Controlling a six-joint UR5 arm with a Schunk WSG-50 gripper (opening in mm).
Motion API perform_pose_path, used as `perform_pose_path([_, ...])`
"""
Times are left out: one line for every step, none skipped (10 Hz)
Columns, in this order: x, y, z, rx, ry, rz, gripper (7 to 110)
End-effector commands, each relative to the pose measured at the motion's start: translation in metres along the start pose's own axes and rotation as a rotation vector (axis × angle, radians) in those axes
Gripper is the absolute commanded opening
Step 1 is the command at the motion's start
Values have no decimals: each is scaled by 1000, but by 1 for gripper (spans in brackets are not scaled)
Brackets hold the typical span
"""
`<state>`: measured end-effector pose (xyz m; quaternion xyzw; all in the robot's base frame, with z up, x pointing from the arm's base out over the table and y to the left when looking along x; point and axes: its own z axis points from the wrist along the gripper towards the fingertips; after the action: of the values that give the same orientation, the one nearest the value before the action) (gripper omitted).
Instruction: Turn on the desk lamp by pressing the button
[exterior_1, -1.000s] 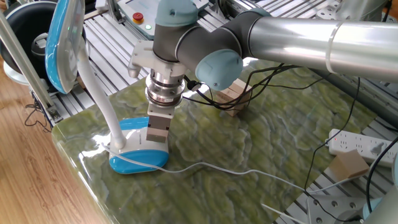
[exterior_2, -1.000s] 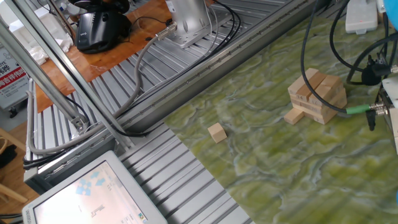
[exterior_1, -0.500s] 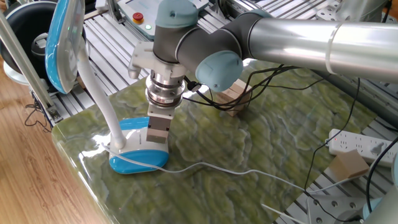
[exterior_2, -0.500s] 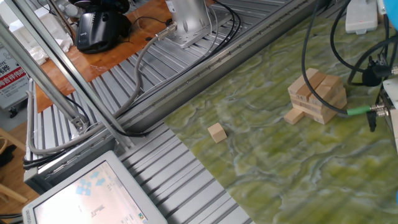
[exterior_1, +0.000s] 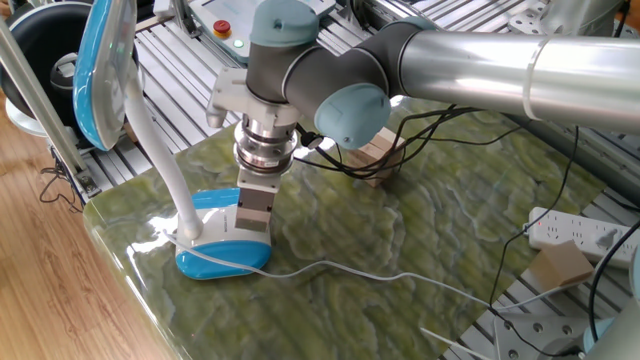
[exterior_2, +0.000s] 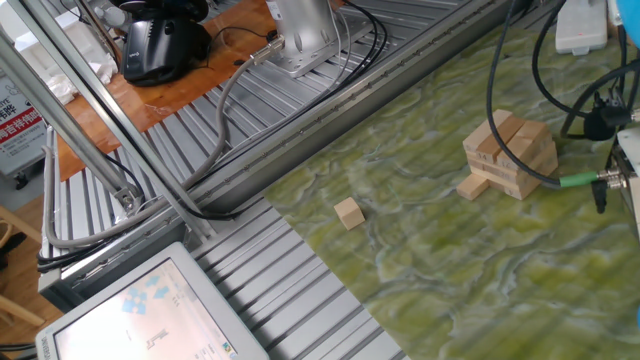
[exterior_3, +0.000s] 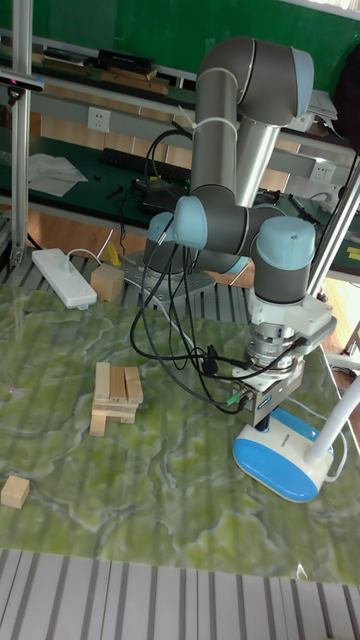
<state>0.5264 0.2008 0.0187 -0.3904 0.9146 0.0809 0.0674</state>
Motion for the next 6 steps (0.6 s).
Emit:
perform_pose_path([-1,0,0,-4,-8,9,7])
perform_pose_path([-1,-1,1,-3,-9,9,7])
perform_pose_path([-1,-1,1,-3,-9,9,7])
perform_pose_path([-1,-1,2,-2,-8,7,7])
perform_pose_path([-1,-2,3,-1,-9,5,7])
perform_pose_path([-1,-2,4,-1,-9,4,7])
